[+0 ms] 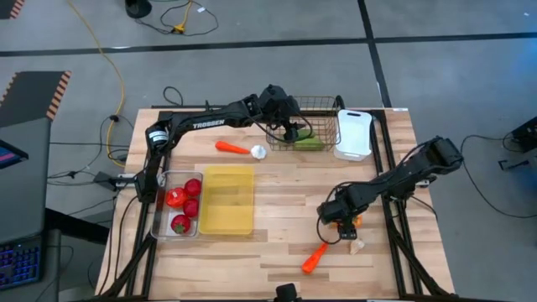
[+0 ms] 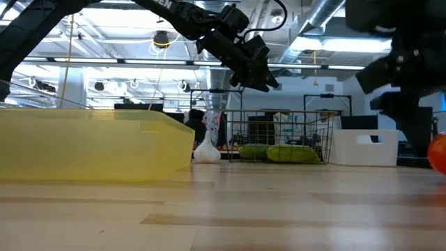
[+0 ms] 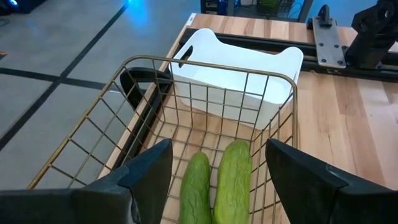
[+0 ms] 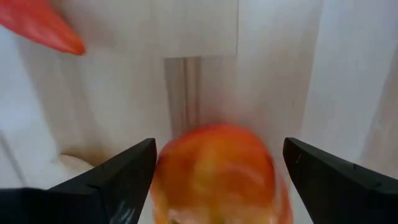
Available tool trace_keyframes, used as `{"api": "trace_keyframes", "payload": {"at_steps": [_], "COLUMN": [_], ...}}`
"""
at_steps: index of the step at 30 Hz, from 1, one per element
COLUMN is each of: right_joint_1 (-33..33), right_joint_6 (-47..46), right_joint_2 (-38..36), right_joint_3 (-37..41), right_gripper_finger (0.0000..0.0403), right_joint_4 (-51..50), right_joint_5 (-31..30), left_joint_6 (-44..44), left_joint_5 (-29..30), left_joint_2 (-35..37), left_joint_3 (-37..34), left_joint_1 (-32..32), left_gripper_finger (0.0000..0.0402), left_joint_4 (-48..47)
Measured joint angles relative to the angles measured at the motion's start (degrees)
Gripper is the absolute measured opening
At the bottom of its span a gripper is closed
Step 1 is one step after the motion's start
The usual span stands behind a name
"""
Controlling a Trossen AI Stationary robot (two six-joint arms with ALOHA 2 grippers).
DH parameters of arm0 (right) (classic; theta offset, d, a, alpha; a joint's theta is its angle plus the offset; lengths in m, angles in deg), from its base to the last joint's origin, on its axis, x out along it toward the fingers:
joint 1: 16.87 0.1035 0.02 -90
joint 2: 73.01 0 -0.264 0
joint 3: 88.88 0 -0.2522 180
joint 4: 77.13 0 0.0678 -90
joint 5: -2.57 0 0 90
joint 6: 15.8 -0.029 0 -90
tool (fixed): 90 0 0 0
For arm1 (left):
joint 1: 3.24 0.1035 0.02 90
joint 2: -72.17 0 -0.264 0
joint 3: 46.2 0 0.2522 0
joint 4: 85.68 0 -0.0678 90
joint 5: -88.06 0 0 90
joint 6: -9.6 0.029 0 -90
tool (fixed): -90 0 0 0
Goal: Sort produce into baskets
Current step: Put the orange tomato into the transparent bin
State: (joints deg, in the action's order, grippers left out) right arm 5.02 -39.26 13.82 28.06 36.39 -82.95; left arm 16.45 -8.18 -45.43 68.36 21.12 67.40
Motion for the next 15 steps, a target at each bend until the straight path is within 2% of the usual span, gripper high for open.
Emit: {"api": "trace_keyframes", "payload": {"at_steps": [10, 15], "right_joint_1": [0.0, 0.0], "right_joint_6": [0.0, 0.0], "right_joint_2": [6.6, 8.1], "right_joint_3": [0.0, 0.0], "right_gripper_finger": [0.0375, 0.036], "right_joint_4": [-7.1, -9.3], "right_joint_5": [0.1, 0.2], "left_joint_6": [0.0, 0.0], "left_joint_5": [0.0, 0.0], "left_joint_2": [0.0, 0.0], "left_joint_3": [0.0, 0.0], "left_joint_1": [0.0, 0.0], "left_gripper_finger": [0.0244, 0.0244], "left_joint_4": [0.0, 0.0]}}
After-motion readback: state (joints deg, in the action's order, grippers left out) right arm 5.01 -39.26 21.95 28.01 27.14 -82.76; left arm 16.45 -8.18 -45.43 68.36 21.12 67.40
